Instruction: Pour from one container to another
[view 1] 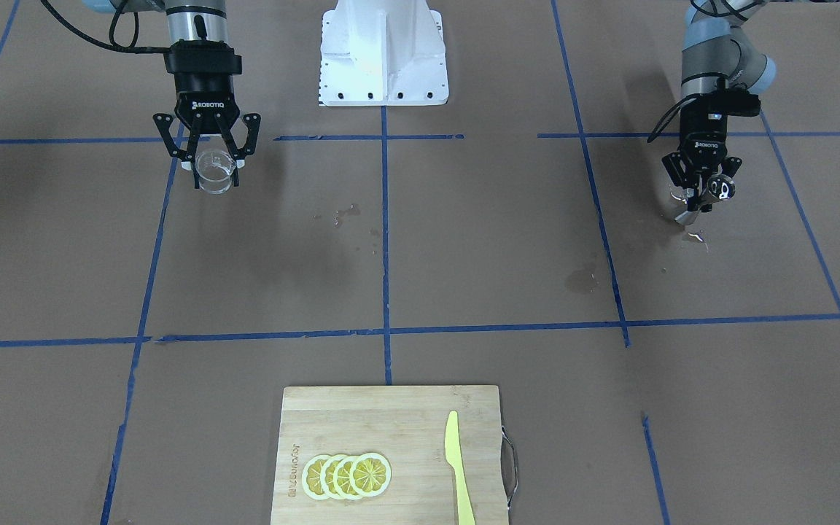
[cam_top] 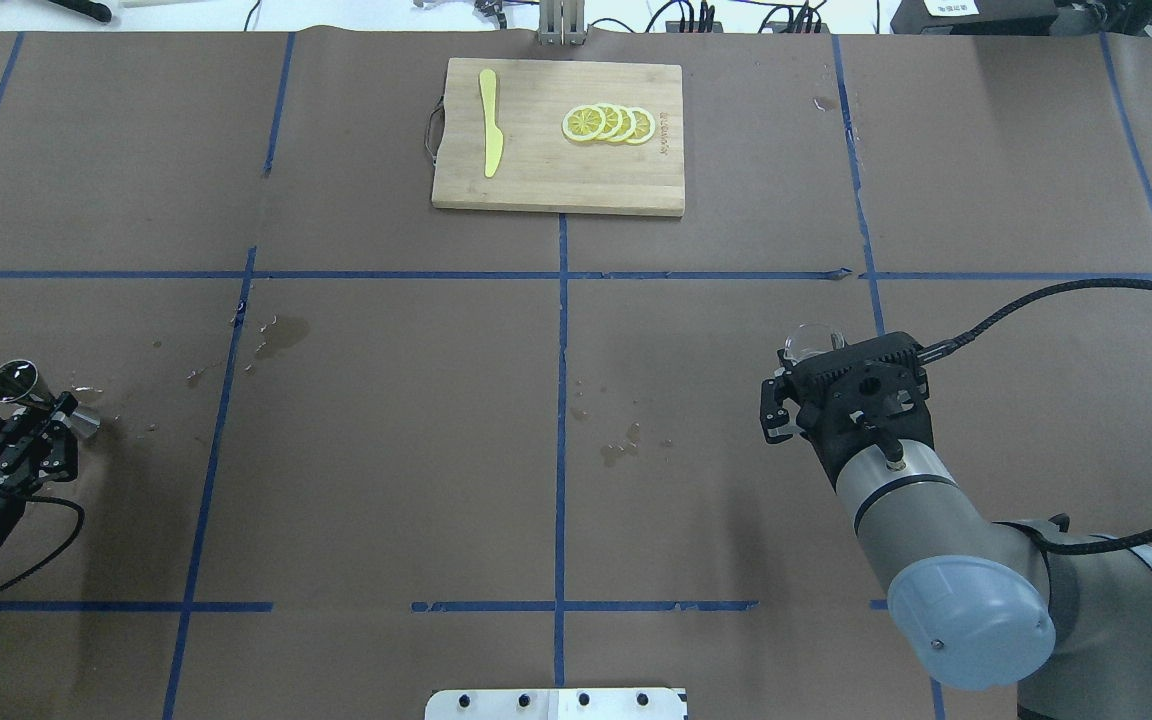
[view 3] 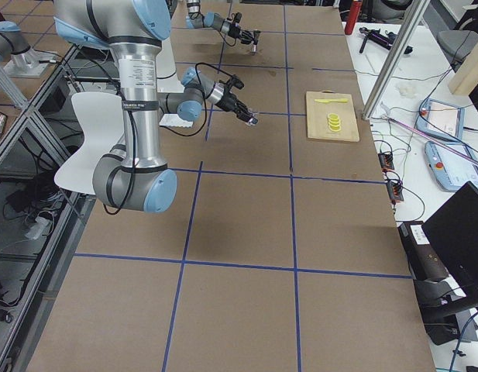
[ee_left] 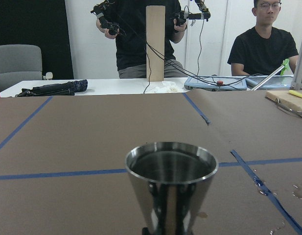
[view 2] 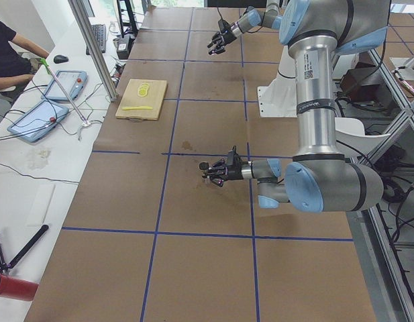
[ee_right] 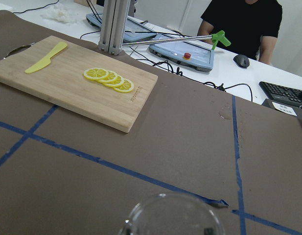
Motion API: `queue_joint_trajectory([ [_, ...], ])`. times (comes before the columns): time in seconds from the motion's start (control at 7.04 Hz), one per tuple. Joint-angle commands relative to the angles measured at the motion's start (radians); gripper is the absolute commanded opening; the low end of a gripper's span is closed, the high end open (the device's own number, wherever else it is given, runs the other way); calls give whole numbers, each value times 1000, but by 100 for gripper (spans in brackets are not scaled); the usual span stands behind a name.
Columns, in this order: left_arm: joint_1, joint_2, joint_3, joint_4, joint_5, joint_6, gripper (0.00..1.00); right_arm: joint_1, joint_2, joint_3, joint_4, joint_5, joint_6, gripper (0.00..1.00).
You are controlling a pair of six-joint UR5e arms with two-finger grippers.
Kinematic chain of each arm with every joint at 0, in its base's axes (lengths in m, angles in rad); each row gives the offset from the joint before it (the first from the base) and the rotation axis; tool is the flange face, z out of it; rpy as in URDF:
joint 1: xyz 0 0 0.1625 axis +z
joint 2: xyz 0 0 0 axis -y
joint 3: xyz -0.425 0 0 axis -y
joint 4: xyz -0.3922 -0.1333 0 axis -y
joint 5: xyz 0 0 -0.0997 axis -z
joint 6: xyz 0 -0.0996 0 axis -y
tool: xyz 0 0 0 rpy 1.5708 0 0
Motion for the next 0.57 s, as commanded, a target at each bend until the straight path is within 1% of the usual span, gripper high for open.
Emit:
queue_joint_trajectory([
  [0.0, 12, 0, 2, 1, -1, -2, 1, -1, 0, 1, 0, 0, -1, 9],
  [0.43, 19, 0, 2, 1, -1, -2, 2, -1, 2, 1, 0, 0, -1, 9],
])
